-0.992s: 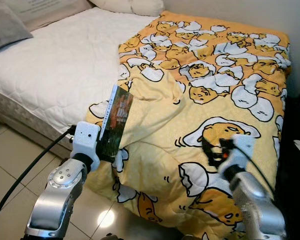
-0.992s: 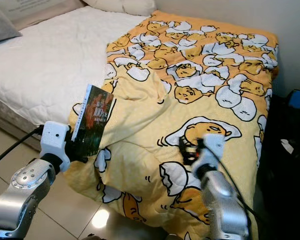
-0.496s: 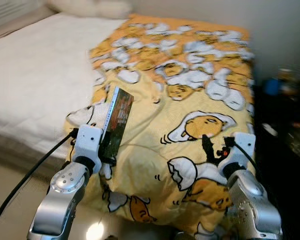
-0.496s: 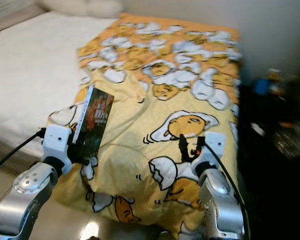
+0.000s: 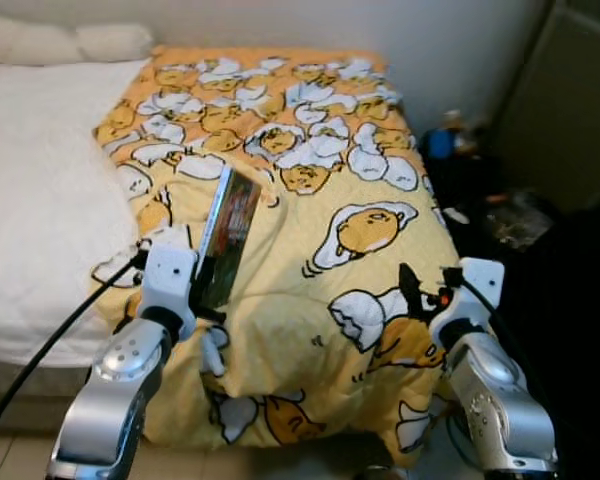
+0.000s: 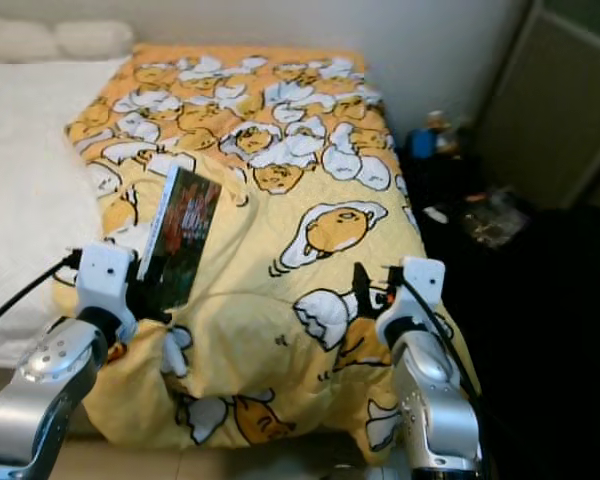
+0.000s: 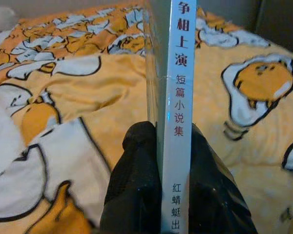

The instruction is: Clean up the room

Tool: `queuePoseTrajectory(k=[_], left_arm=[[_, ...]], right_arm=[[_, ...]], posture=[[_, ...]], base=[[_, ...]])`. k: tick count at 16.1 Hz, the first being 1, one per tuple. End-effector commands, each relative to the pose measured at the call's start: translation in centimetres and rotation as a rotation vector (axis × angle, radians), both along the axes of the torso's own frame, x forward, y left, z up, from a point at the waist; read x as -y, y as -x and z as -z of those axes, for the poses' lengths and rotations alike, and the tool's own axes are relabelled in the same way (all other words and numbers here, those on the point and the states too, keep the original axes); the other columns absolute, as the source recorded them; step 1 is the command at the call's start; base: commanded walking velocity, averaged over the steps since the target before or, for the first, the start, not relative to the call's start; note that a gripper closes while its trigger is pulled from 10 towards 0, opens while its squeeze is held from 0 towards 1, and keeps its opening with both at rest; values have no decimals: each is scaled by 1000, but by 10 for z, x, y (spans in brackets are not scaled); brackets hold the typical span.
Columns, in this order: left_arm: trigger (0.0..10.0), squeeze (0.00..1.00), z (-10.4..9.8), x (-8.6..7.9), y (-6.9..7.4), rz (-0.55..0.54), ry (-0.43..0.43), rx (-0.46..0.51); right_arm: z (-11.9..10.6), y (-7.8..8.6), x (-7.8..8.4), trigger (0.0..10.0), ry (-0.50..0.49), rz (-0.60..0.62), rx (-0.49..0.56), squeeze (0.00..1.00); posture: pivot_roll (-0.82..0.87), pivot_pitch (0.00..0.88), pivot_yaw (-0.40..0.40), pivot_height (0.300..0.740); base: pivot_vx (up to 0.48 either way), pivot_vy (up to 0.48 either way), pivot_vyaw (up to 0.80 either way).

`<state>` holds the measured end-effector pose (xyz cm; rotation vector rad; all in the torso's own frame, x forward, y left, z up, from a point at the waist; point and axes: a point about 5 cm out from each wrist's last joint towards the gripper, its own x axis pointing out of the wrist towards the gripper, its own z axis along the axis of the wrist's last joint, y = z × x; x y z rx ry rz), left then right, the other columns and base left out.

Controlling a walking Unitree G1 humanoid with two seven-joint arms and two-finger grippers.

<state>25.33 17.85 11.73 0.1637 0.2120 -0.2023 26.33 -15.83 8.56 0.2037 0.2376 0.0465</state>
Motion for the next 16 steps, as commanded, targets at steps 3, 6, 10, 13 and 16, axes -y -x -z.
queuePoseTrajectory(k=[3, 6, 10, 13, 16], left_arm=[[10000, 0, -12, 2, -2, 4, 8, 53], [10000, 0, -11, 1, -1, 0, 10, 47], [10000, 0, -11, 0, -1, -15, 9, 53], [10000, 0, -10, -2, 0, -32, 36, 48], [10000, 0, -11, -3, 0, -32, 34, 50]], right_arm=[[-6, -2, -5, 10000, 33, -25, 27, 0], [-6, -2, -10, 10000, 52, -62, 21, 0], [-5, -2, -8, 10000, 72, -56, 9, 0], [-3, -1, -8, 10000, 75, -56, -1, 0], [-3, 0, -8, 10000, 77, -64, -2, 0]], posture=[[-88, 0, 13, 740], [-92, 0, 20, 740], [-90, 0, 15, 740], [-86, 0, 12, 740], [-84, 0, 12, 740]], base=[[0, 382, -573], [0, 397, -142], [0, 410, 0], [0, 410, 0], [0, 414, 0]])
